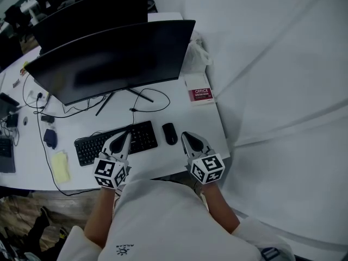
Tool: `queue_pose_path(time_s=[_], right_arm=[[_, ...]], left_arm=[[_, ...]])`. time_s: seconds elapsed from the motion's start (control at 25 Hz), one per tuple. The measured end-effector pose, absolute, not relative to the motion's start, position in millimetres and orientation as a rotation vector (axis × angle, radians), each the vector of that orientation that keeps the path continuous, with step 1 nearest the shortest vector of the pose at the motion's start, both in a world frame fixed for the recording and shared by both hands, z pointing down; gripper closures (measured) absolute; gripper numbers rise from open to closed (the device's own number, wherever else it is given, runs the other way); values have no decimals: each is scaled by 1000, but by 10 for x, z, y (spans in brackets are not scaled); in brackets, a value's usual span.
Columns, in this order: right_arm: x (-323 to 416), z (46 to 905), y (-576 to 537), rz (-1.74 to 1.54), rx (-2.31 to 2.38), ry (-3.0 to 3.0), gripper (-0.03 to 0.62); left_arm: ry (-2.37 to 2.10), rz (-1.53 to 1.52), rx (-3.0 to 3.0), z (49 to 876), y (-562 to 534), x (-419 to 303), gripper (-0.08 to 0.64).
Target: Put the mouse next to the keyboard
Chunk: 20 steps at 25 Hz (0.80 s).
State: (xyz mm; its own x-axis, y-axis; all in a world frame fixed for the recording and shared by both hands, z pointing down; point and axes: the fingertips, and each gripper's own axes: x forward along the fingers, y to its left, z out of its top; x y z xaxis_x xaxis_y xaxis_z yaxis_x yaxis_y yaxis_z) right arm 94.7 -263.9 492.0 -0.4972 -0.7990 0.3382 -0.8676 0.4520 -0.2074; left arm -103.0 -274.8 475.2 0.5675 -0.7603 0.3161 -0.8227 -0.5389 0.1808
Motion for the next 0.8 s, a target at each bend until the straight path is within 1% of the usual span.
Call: queue_pose_path(time_s=[0.8], right_arm=[[931,4847,-2674,476,1442,-2521,574]], left_arm=[[-1316,284,2486,4742,-2772,-1050,549]])
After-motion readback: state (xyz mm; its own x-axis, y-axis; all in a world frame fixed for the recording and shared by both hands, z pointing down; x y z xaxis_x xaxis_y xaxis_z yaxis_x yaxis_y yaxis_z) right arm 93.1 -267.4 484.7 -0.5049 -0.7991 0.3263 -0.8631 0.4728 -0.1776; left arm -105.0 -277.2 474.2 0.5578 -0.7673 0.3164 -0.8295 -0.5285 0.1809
